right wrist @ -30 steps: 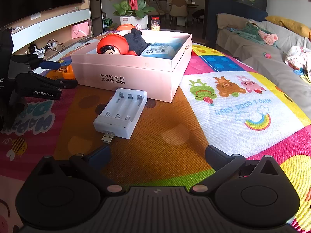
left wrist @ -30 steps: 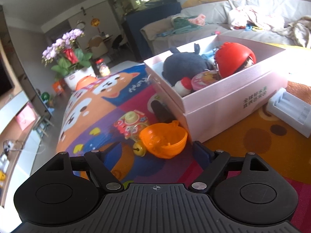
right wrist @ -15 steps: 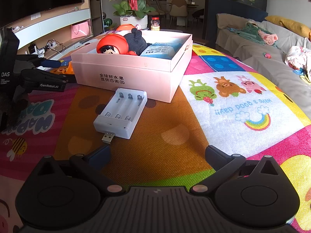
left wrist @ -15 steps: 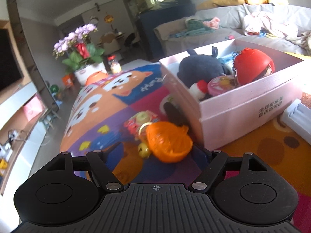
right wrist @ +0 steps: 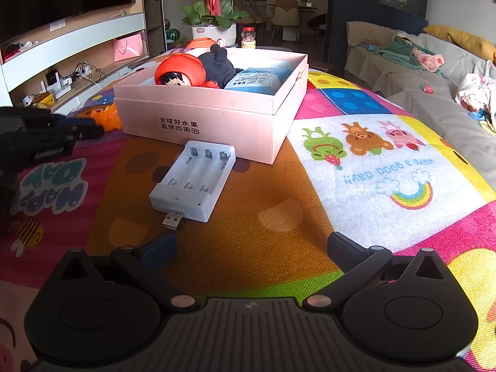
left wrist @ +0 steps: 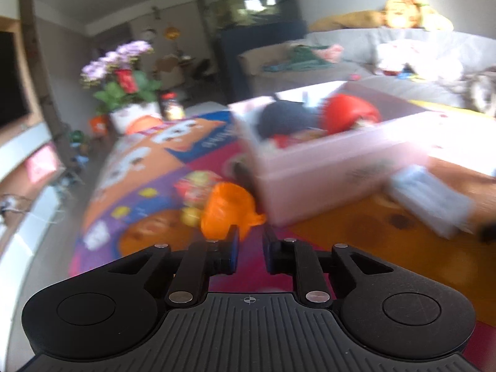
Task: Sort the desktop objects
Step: 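Grasp the orange cup toy with the right gripper, then set the orange cup toy on the mat beside the box with the right gripper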
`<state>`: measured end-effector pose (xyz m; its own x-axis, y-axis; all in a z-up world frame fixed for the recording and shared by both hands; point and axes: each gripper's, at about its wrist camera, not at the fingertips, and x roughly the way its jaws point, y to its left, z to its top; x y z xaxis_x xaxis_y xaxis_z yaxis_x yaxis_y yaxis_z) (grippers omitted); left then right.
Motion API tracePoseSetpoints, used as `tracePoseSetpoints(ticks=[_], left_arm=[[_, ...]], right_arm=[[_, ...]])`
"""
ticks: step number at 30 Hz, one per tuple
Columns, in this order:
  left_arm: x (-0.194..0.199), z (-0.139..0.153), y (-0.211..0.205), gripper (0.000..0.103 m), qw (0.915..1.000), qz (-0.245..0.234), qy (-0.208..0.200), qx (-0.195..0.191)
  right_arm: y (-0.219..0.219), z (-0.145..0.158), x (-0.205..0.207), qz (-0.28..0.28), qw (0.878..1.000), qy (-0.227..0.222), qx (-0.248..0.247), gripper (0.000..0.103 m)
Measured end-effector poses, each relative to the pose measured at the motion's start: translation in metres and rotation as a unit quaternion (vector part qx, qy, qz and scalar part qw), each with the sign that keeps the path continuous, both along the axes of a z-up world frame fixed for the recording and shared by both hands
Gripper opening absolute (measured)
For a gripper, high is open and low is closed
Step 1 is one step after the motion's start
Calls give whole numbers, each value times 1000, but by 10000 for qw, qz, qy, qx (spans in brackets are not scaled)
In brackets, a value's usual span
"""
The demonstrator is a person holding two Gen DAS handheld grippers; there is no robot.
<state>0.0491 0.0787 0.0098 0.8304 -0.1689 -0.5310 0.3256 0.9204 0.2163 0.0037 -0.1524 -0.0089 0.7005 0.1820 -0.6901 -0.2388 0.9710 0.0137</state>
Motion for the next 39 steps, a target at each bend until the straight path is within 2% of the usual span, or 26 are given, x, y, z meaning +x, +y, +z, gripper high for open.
tracePoseSetpoints(ticks=[4,6,7,8,9,11,12,14,16,19,21,24,27,28,29,30,31,34,39], left_arm=[[-29,2,-11,25,9987,-460,12,-220],[-38,6,-9,41,9985,-380,-30,-401],[-41,8,-6,59,9984,-212,-46,-514],[-44,10,-2,70,9979,-11,-57,-643],[-47,12,3,75,9968,184,-71,-775],[-54,17,17,95,9925,703,-131,-990],[-57,18,24,98,9895,954,-155,-1072],[-60,21,41,100,9815,1461,-68,-1234],[-62,22,58,101,9727,1812,94,-1444],[-70,21,81,103,9622,2121,171,-1699],[-79,22,97,103,9560,2366,36,-1736],[-90,24,119,103,9475,2575,-51,-1896],[-97,23,132,103,9444,2609,-60,-2001],[-98,23,133,103,9439,2638,-50,-1985],[-99,22,134,103,9441,2601,-50,-2024],[-100,21,136,103,9442,2552,-27,-2083],[-100,20,136,103,9438,2526,-5,-2132],[-99,19,134,103,9449,2448,-12,-2174],[-96,17,126,103,9478,2366,31,-2136]], right_arm=[[7,9,-2,267,9995,-58,-147,103],[12,24,-6,424,9985,-296,-163,103],[15,32,-8,509,9977,-435,-140,103],[20,42,-9,620,9962,-603,-118,103],[26,52,-11,748,9940,-795,-102,103],[45,67,-12,1068,9874,-1150,-225,101],[60,71,-12,1280,9819,-1325,-435,95],[97,71,-9,1718,9668,-1575,-1048,60],[136,62,-6,2091,9497,-1726,-1565,46],[190,40,2,2501,9251,-1938,-2100,41],[220,27,11,2595,9173,-1949,-2309,38],[251,13,30,2504,9192,-1812,-2442,36],[267,1,46,2462,9210,-1632,-2540,35],[271,-2,50,2434,9216,-1592,-2572,27],[273,-5,55,2407,9213,-1545,-2636,14],[274,-8,57,2383,9215,-1504,-2672,9],[272,-7,57,2365,9227,-1479,-2661,5],[259,3,47,2405,9262,-1577,-2437,5],[209,35,0,2600,9271,-1690,-2107,4]])
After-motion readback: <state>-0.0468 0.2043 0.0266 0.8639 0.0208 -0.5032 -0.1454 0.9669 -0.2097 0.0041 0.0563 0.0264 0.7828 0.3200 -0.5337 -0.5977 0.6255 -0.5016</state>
